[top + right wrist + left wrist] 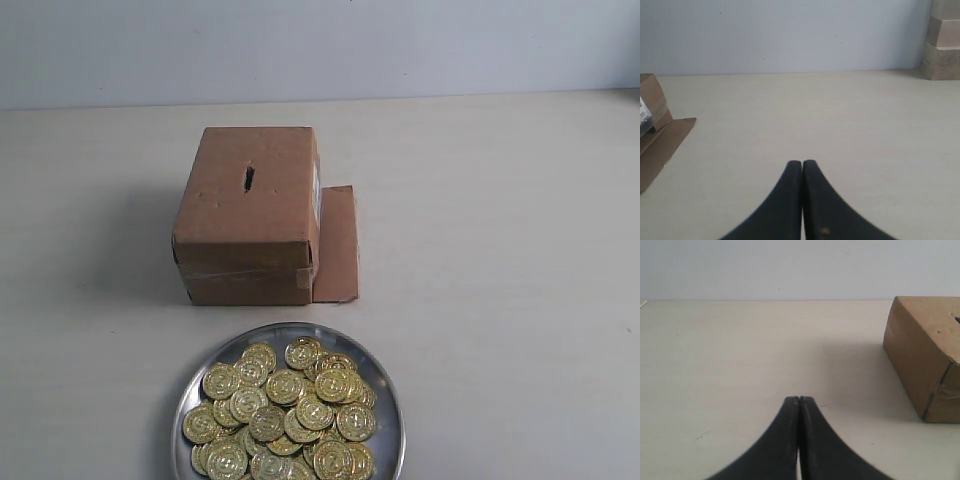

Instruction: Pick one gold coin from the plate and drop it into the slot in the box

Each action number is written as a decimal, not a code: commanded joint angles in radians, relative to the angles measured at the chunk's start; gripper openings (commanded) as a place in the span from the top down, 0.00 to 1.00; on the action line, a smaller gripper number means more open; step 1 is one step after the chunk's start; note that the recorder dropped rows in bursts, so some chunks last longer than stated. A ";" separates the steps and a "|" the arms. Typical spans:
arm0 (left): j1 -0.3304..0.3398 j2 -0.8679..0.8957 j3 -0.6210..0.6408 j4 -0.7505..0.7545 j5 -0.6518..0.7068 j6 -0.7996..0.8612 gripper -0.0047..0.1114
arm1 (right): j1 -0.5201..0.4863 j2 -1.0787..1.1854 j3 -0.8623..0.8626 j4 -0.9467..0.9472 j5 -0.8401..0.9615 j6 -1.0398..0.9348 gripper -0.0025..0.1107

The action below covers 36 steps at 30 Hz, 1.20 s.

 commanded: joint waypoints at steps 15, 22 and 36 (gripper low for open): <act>-0.029 -0.004 0.000 -0.011 -0.001 0.006 0.96 | -0.004 -0.006 0.004 0.010 -0.009 -0.009 0.98; -0.054 -0.004 0.000 -0.011 0.001 0.006 0.96 | -0.004 -0.006 0.004 0.010 -0.009 -0.009 0.98; -0.054 -0.004 0.000 -0.011 0.001 0.006 0.96 | 0.003 -0.006 0.004 0.018 -0.009 -0.009 0.98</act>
